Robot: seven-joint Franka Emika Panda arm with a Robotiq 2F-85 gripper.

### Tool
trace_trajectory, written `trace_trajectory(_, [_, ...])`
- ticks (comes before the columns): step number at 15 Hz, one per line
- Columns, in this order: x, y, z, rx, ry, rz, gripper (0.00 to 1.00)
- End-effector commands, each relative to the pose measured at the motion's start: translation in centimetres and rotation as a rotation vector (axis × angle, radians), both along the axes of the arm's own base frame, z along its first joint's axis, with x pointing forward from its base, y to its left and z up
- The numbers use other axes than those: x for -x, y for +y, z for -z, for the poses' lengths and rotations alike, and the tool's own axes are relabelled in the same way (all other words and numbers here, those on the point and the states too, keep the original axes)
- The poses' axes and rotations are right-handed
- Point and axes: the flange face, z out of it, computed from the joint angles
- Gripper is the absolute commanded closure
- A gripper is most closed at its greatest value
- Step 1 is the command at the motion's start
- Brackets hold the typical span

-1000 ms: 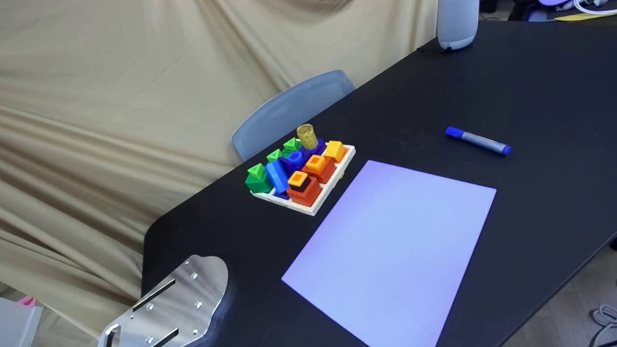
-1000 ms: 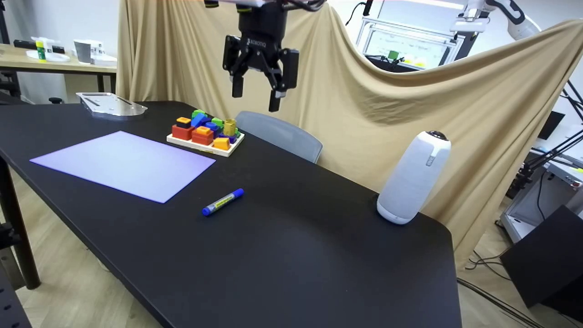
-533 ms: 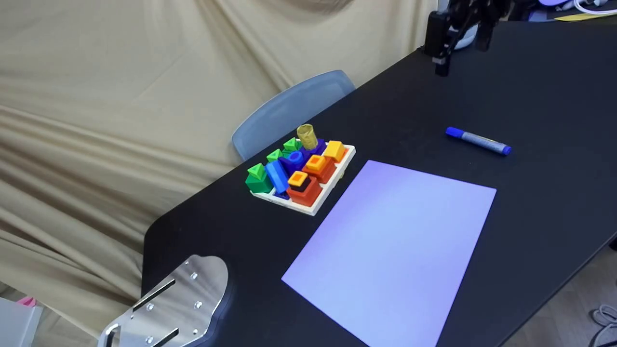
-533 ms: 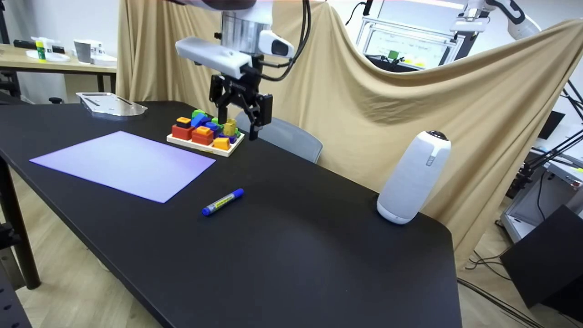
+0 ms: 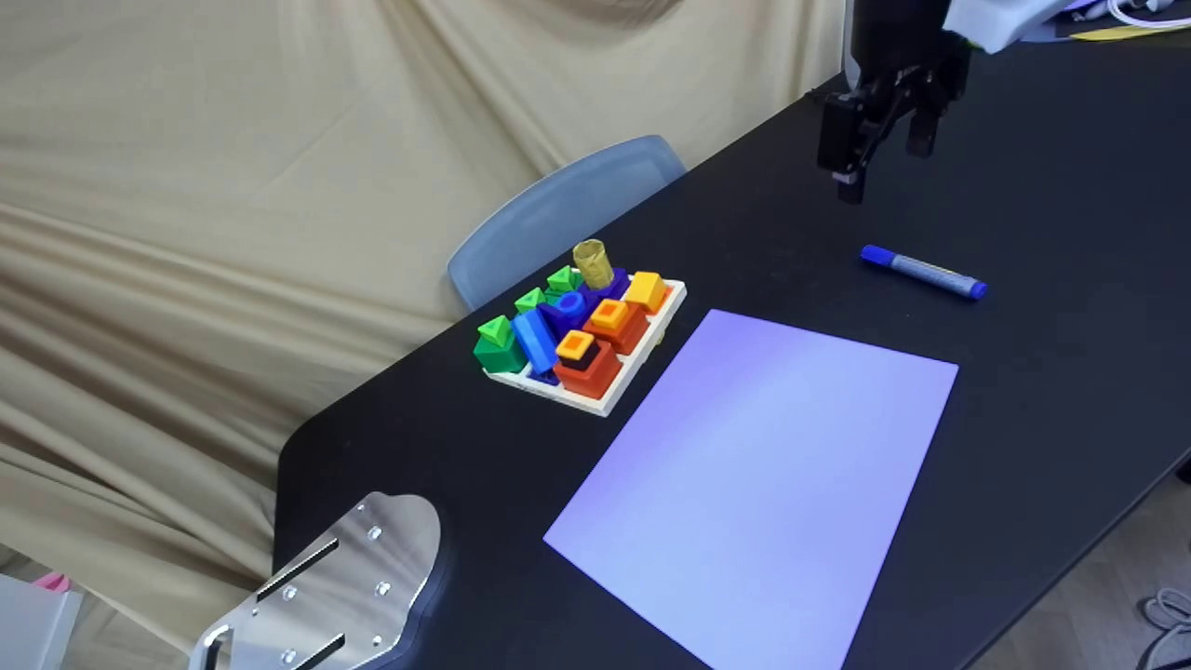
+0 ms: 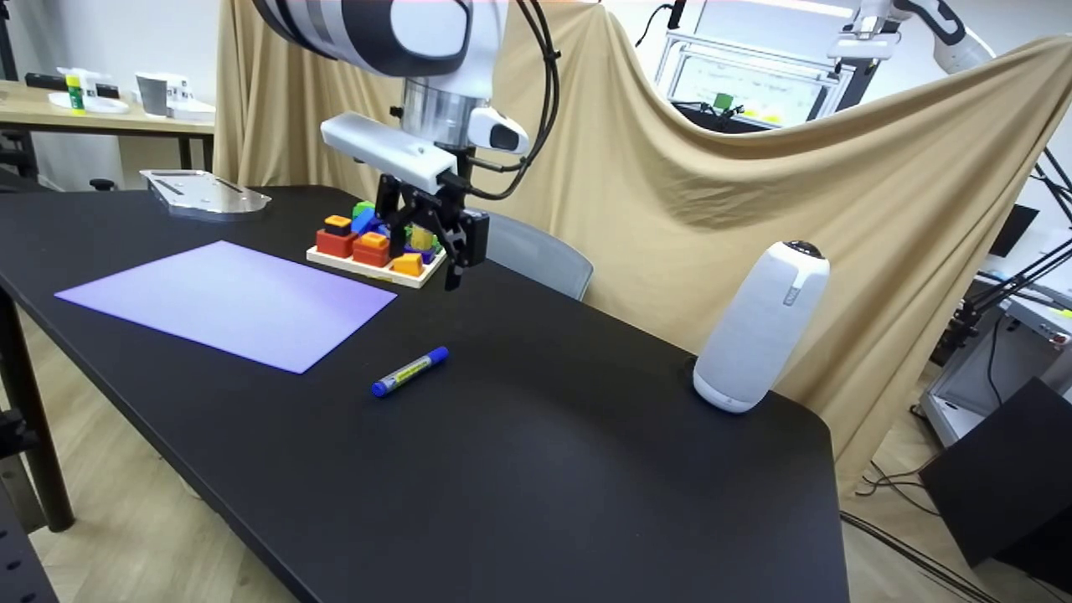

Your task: Put the marker on the white board

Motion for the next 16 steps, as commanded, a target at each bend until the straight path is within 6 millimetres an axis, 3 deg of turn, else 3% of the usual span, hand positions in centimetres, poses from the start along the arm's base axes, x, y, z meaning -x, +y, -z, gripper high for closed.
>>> trace_trajectory(1, [-0.1,0.0,0.1,-0.001,-0.008,0.008,0.00])
trace_trajectory(11, [-1.2,-1.3,7.3,-0.020,0.100,-0.018,0.00])
trace_trajectory(16, [-1.8,-2.1,9.8,-0.026,0.142,-0.019,0.00])
